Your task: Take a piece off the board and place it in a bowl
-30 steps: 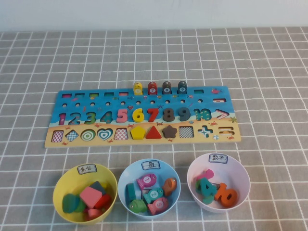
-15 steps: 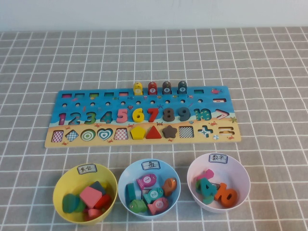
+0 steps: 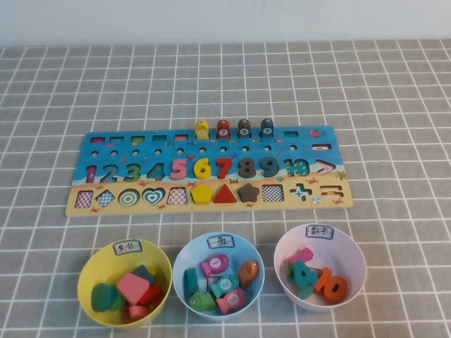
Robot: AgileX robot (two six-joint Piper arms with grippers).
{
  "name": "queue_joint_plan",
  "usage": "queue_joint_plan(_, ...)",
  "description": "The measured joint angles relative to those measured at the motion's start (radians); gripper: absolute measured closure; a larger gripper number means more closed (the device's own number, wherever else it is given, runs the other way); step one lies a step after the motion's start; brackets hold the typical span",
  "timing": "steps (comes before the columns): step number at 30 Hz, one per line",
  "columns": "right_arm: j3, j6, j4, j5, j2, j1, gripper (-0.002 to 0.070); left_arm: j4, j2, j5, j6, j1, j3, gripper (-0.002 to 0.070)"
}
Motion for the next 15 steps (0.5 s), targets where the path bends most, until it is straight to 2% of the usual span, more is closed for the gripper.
queue_joint_plan(7,-0.249,0.0,-0.114,0.226,0.325,0.0,0.0695,0.0,0.0,0.0,0.0,0.0,0.0,0.0678)
queue_joint_plan(15,-0.492,-0.027,-0.166,0.361,0.703,0.008,0.0695,0.0,0.0,0.0,0.0,0.0,0.0,0.0678)
